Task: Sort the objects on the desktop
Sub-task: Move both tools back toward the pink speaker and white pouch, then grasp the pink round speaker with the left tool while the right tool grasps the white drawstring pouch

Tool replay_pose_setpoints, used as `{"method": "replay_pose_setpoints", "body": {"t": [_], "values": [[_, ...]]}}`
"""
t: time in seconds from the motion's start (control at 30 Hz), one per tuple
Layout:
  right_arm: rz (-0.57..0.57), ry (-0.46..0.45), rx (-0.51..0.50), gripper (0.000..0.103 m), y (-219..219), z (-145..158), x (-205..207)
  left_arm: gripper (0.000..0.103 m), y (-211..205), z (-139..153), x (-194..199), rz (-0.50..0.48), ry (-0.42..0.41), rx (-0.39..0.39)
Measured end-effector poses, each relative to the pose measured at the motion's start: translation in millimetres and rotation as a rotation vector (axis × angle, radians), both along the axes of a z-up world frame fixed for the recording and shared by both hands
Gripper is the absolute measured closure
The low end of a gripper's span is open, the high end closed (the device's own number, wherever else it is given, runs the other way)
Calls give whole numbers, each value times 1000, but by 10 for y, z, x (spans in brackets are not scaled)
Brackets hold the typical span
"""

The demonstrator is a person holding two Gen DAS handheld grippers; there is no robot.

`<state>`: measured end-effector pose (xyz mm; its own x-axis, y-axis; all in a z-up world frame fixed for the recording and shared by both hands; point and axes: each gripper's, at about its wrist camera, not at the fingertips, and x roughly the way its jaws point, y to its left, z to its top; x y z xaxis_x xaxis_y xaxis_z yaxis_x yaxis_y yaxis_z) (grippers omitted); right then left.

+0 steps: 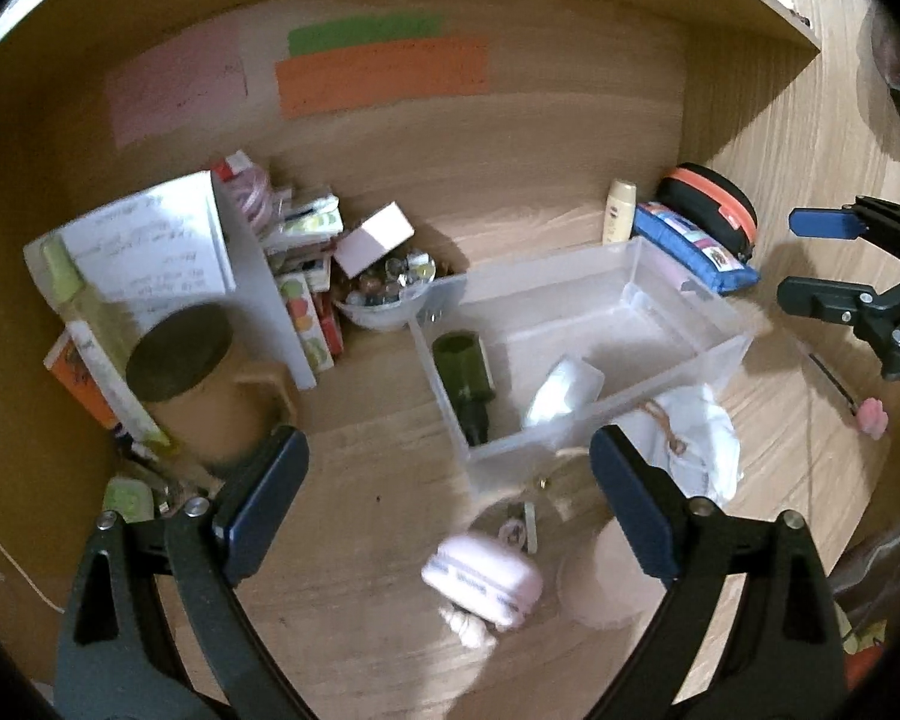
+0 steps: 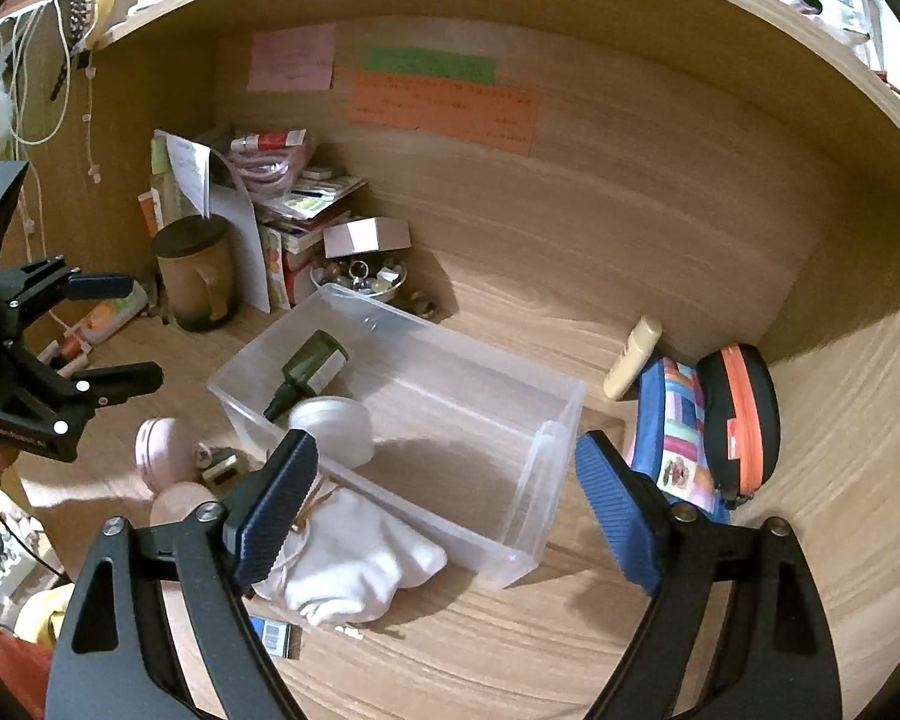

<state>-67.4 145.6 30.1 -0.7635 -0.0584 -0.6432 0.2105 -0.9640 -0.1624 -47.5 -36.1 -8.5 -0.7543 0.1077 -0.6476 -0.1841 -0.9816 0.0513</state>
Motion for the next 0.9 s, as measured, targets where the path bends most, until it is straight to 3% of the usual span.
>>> {"method": "replay_pose_setpoints", "body": {"t": [0.33, 0.57, 0.9], "values": [[-10, -46, -44, 16, -3, -244, 96, 7, -121, -291, 127, 8, -52, 19], [-8, -97, -46, 16, -86, -508, 93, 7, -191, -617, 64, 11, -139, 44], [-15, -178, -100, 16, -122, -831, 46, 7, -148, -922, -10, -65, -202, 108]]}}
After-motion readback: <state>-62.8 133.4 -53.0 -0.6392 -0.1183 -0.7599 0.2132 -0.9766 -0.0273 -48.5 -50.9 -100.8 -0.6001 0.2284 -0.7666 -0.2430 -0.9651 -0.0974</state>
